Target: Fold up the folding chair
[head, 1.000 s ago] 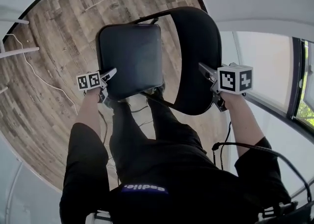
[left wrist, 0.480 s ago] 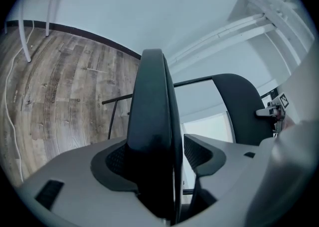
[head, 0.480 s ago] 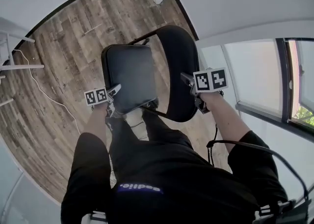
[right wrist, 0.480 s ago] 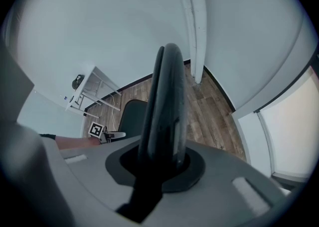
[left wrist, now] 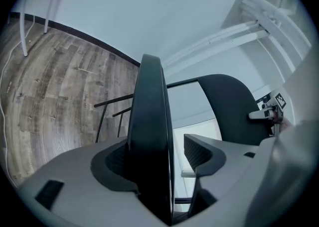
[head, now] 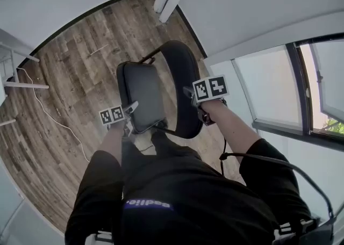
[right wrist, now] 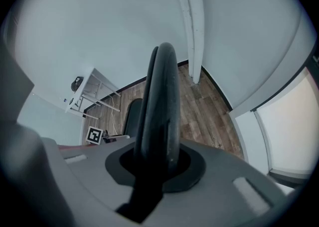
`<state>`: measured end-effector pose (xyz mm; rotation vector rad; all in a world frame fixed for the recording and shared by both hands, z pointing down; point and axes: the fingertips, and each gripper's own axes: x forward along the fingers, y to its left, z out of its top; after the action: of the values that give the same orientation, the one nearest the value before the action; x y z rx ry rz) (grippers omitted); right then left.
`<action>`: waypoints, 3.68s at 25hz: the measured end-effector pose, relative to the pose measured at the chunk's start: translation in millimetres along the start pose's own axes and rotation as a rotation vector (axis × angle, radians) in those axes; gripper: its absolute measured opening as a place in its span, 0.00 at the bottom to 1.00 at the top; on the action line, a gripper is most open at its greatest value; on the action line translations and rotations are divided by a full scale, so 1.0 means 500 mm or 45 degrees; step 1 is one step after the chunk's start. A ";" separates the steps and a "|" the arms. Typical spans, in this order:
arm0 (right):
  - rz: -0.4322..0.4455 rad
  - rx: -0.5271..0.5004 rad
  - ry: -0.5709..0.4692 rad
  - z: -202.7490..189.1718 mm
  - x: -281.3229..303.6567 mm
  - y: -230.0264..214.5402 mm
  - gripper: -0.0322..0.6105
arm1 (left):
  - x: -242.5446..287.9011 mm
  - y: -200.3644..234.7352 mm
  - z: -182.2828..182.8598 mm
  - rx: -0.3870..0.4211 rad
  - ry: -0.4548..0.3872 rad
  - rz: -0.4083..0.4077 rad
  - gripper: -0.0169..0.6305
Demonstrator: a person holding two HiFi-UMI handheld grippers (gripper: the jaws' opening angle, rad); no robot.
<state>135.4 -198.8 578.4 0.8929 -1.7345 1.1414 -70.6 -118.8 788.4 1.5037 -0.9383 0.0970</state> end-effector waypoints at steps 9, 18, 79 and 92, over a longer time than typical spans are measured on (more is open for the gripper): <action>-0.034 -0.020 0.005 0.007 -0.033 0.040 0.14 | 0.022 -0.113 -0.011 -0.002 0.034 -0.075 0.50; -0.072 -0.048 0.019 0.007 -0.059 0.047 0.13 | 0.079 -0.196 -0.031 0.004 0.034 0.020 0.35; -0.248 -0.129 0.016 0.006 -0.120 -0.032 0.13 | -0.125 -0.570 0.021 0.719 -0.167 -0.208 0.25; -0.253 -0.128 0.015 0.005 -0.128 -0.044 0.14 | -0.437 -0.683 0.047 1.179 -0.432 -0.174 0.05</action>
<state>178.4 -201.6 526.5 0.9703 -1.6379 0.9204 -23.5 -78.8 386.8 2.4929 -1.1217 0.1990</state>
